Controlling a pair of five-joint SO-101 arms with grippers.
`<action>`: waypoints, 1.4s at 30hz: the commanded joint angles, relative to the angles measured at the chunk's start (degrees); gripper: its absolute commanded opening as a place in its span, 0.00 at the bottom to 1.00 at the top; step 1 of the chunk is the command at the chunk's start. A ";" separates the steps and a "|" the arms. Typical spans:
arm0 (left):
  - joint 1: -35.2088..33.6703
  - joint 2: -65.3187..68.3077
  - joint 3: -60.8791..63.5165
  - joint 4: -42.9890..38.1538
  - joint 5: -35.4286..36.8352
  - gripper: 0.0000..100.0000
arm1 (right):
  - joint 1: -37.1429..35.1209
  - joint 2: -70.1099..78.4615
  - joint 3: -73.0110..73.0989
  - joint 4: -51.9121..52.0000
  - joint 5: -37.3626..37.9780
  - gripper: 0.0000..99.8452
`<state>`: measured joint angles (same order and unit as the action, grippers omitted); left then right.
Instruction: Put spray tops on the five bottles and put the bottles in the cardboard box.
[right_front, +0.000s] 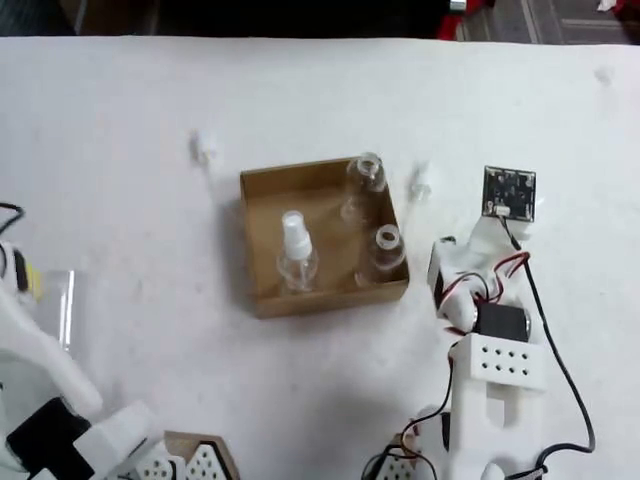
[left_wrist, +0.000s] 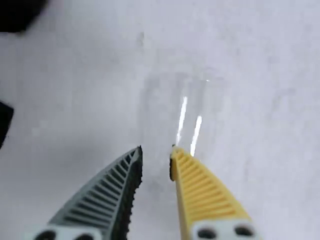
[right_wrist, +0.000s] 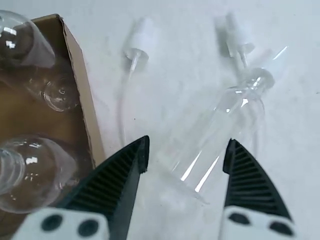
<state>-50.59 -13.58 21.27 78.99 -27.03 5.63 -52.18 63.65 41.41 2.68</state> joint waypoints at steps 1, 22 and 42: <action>-0.48 -2.77 4.66 0.35 -10.46 0.09 | -1.36 -1.10 -0.44 -1.19 0.88 0.21; 3.91 -2.77 33.32 -21.19 -30.33 0.09 | -2.59 -0.66 1.32 -4.09 0.97 0.21; 44.79 -2.86 8.62 -9.58 -6.77 0.09 | -2.15 -1.10 1.32 -4.35 1.05 0.21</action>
<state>-6.99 -14.11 42.11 61.67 -35.12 3.43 -52.18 65.41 38.24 3.03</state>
